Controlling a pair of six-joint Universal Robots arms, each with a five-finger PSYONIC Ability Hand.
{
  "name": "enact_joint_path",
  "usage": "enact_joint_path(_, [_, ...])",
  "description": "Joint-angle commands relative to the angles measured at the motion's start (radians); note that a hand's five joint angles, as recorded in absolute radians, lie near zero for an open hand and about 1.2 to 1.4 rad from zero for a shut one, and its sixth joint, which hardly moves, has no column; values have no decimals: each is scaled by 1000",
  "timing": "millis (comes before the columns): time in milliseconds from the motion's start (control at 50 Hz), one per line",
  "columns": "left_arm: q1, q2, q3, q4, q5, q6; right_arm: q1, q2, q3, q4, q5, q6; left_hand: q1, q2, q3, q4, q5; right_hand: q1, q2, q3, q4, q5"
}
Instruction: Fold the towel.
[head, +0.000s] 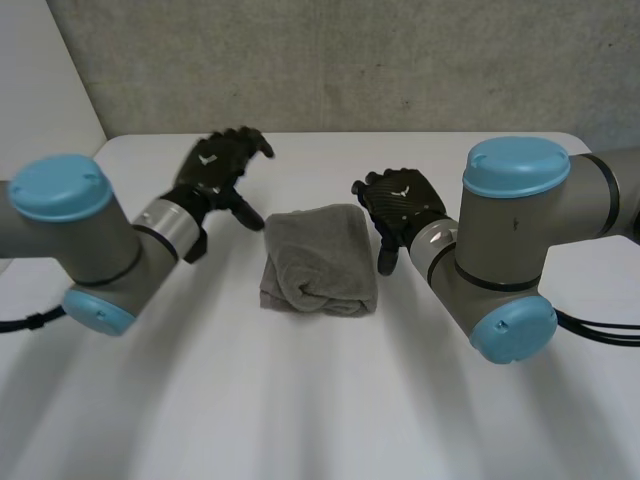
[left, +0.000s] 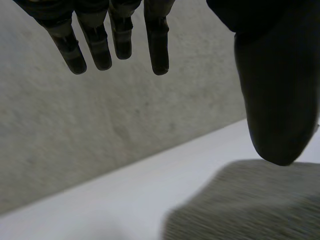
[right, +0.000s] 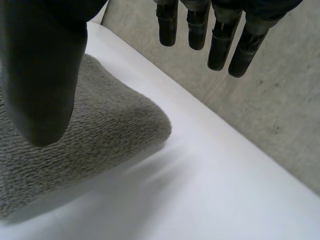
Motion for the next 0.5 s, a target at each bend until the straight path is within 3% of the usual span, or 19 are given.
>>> enact_joint_path(20, [-83, -37, -10, -84, -9, -31, -6, 78, -29, 2, -41, 84, -42, -29, -41, -46, -17, -54, -63, -70, -79, -63])
enact_joint_path(320, [-126, -113, -33, -90, -28, -16, -3, 225, -138, 8, -38, 135, -39, -26, -38, -43, -14, -54, -63, -70, -79, -63])
enact_joint_path(500, [-48, -162, -35, -94, -40, 121, -3, 254, -160, 11, -35, 133, -39, -26, -38, -43, -14, -54, -63, -70, -79, -63])
